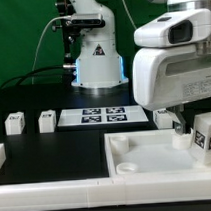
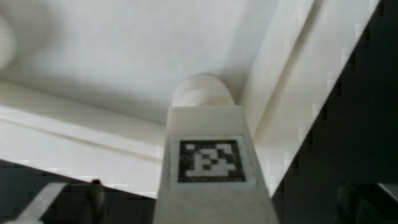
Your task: Assemble one leg
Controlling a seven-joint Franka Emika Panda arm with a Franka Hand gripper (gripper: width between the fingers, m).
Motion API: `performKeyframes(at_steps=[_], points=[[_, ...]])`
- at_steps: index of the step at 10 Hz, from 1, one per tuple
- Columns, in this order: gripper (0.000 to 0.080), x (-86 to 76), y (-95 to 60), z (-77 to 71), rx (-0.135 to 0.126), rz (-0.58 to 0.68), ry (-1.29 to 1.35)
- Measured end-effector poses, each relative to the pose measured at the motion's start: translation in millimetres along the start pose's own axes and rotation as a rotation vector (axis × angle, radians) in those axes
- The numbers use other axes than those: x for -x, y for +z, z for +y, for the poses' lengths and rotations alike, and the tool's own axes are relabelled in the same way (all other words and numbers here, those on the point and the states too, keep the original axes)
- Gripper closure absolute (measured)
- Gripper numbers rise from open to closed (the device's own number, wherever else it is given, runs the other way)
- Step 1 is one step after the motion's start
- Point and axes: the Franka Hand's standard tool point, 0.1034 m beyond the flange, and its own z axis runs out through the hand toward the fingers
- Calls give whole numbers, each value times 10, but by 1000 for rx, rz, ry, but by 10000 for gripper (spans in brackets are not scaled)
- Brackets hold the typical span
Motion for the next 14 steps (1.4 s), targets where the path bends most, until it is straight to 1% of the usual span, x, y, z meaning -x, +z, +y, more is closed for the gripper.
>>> performKeyframes(at_steps=[2, 3, 4, 5, 6, 9, 12, 13, 14], points=[[150, 1, 1, 0, 0, 0, 0], [268, 2, 3, 0, 0, -1, -1], [436, 5, 5, -1, 0, -1, -1], [436, 7, 8, -2, 0, -1, -3], [506, 7, 8, -3, 0, -1, -4], [506, 7, 9, -6, -2, -1, 33], [506, 8, 12, -16, -8, -2, 320], [506, 9, 13, -7, -16, 0, 429], [506, 9, 7, 8, -31, 3, 606]])
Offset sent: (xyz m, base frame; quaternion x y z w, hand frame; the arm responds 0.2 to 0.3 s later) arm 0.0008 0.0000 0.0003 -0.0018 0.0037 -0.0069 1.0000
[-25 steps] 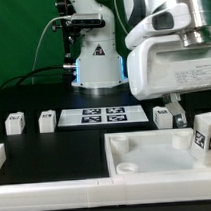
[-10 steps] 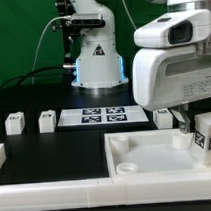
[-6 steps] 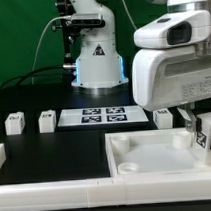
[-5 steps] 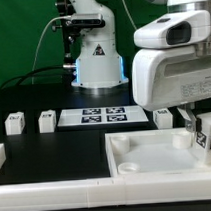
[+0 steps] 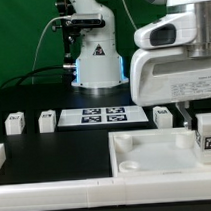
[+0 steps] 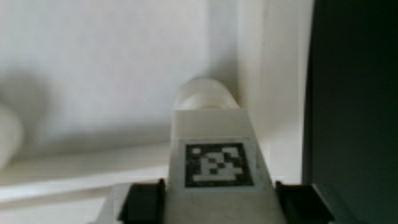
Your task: Assemble one leg
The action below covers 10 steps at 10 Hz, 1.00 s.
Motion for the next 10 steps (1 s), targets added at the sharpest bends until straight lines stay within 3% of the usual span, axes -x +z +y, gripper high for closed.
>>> performKeyframes(at_steps=[7, 10], points=[[505, 34, 18, -48, -20, -21, 834], [505, 39, 29, -69, -21, -21, 1047]])
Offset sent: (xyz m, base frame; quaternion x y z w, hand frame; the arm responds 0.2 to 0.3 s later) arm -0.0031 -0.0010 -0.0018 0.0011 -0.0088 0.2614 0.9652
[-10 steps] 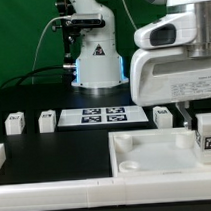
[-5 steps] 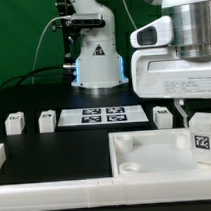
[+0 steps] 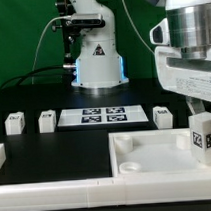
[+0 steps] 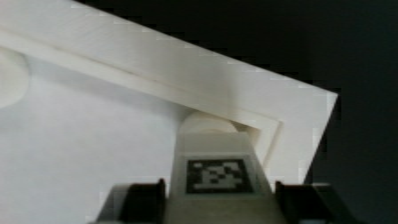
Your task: Assemble one leg
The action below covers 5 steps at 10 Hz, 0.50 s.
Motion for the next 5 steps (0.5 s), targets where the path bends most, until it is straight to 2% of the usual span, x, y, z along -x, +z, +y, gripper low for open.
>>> performKeyframes(at_steps=[3, 4, 5], points=[[505, 7, 2, 0, 0, 0, -33], [397, 10, 3, 1, 0, 0, -73], [216, 17, 5, 0, 1, -1, -74]])
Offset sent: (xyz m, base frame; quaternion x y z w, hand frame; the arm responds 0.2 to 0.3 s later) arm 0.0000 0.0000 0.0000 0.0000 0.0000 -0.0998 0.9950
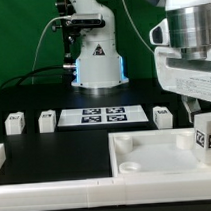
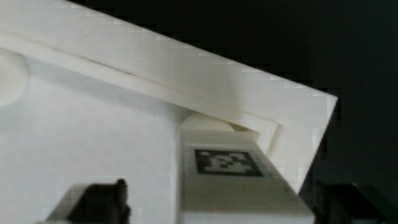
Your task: Assemble one leg
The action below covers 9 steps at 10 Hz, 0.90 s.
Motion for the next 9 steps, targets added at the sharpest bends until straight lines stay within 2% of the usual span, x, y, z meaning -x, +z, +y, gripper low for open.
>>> performKeyframes(at_steps=[1, 3, 9], points=[[170, -5, 2, 2, 2, 5, -125], [152, -13, 9, 7, 3, 2, -370], [151, -5, 12, 7, 19, 14, -1148]])
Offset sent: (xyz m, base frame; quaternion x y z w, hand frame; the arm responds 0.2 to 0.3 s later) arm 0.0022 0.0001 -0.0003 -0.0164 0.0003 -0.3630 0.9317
